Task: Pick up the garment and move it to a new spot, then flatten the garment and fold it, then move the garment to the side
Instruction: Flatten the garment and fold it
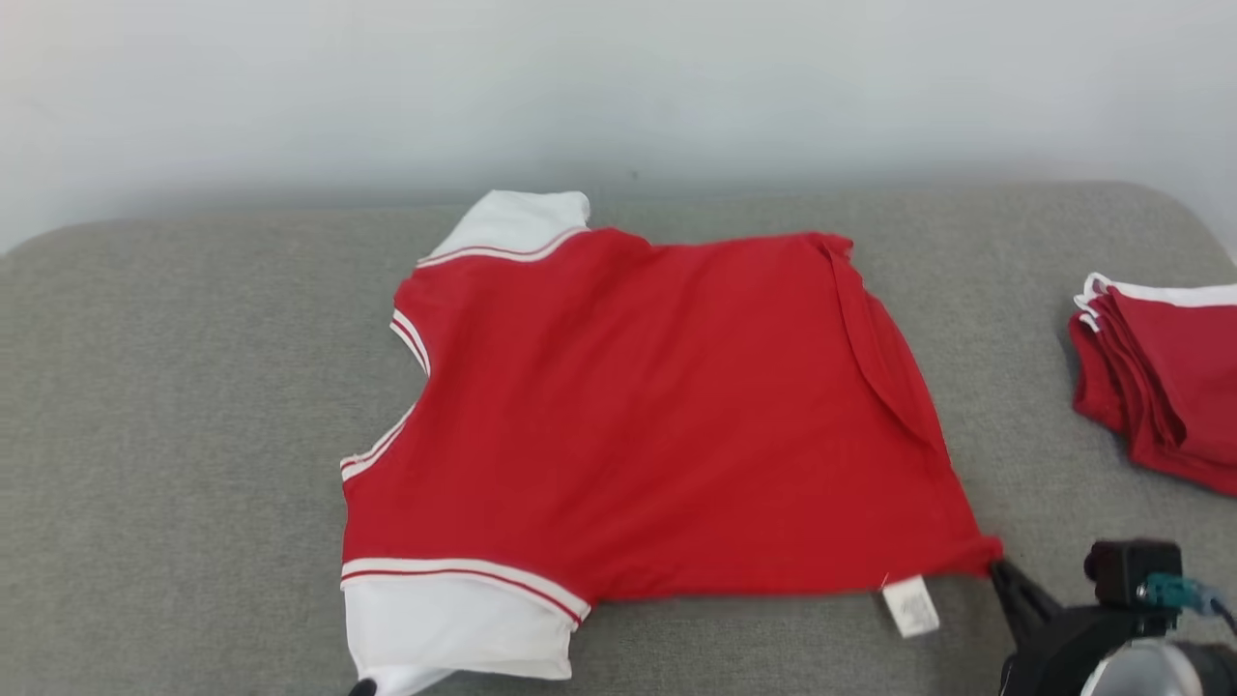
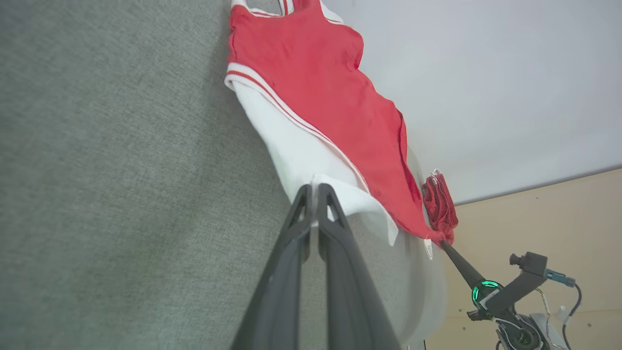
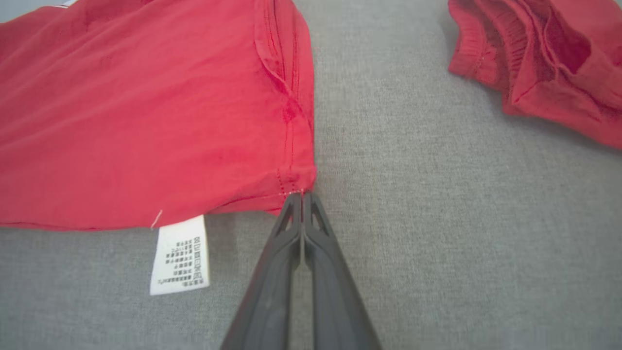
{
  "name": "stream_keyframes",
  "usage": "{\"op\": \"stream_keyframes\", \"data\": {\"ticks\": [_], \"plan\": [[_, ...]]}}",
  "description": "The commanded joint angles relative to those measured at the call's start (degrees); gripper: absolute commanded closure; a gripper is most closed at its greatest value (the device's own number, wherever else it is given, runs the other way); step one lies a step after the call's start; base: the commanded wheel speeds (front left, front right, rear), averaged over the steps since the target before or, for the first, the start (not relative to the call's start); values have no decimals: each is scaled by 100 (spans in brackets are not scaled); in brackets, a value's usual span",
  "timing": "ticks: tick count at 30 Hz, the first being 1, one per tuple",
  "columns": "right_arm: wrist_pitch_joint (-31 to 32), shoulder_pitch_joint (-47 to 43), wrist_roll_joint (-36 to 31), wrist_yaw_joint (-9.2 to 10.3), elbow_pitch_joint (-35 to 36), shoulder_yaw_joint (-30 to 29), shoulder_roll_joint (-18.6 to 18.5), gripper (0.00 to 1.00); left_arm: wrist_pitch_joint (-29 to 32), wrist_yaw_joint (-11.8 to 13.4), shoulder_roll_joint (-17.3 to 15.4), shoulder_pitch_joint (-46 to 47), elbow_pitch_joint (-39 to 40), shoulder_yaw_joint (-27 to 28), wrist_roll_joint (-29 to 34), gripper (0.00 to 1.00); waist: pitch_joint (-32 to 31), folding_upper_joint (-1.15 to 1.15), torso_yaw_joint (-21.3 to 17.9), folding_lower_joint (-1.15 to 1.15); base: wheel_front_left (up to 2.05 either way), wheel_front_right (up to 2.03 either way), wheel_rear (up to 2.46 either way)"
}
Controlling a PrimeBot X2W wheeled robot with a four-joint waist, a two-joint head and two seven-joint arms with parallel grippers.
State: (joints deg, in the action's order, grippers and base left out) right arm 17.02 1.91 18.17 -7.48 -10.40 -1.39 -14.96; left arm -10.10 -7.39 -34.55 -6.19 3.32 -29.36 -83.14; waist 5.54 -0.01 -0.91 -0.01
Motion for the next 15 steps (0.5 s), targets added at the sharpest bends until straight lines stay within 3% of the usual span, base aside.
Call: {"op": "stream_keyframes", "data": {"ticks": [1,8,15], "plan": [[119,-176,-12,-2,123,-32,69,100,-3,-6,-21,-132,38,-1,-102,100,-104,1,96,1,0,0,0],[792,-918,-151,-2,709,-225,292,100,279,49,-264,-498,-51,-123,-311,100,-132,1,21,1,0,0,0],[992,-1268,-85,-2,1011,-365,490,100,235,187,-429,-662,-96,1,-390,100,-168,1,-55,1,0,0,0]]}}
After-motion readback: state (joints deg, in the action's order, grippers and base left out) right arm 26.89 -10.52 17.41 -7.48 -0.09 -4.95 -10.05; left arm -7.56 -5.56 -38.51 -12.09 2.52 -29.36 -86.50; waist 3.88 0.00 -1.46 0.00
